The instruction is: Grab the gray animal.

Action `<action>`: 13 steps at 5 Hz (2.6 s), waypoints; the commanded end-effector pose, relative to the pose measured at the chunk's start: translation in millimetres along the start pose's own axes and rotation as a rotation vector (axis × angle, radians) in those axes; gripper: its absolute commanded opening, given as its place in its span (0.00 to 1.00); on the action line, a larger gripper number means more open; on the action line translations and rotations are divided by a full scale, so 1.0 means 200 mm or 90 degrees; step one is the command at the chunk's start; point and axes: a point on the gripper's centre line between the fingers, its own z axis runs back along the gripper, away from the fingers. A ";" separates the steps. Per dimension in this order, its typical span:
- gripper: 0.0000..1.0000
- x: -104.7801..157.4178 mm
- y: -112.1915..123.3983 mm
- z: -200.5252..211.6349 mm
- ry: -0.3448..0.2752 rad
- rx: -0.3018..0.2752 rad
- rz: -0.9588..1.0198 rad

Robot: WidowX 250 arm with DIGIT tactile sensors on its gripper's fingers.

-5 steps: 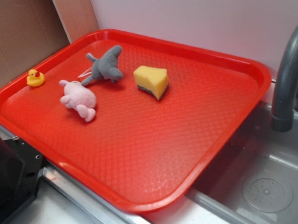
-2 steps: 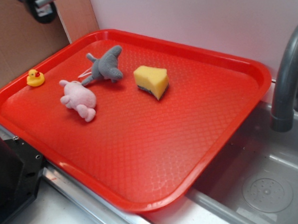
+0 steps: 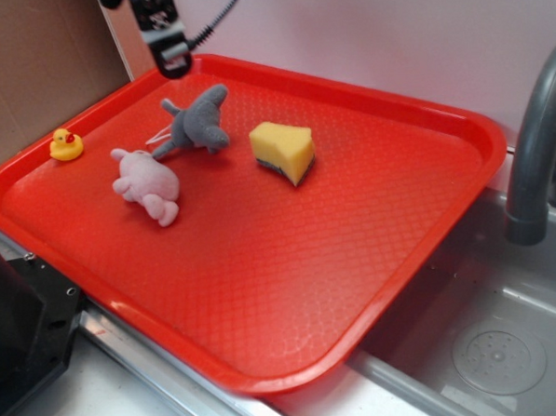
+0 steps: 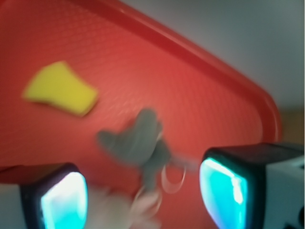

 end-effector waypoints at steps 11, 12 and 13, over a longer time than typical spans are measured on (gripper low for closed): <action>0.00 0.01 0.03 -0.35 0.037 0.007 -0.122; 0.00 0.01 0.03 -0.28 0.022 0.012 -0.098; 0.00 0.08 0.02 -0.05 0.001 0.003 -0.038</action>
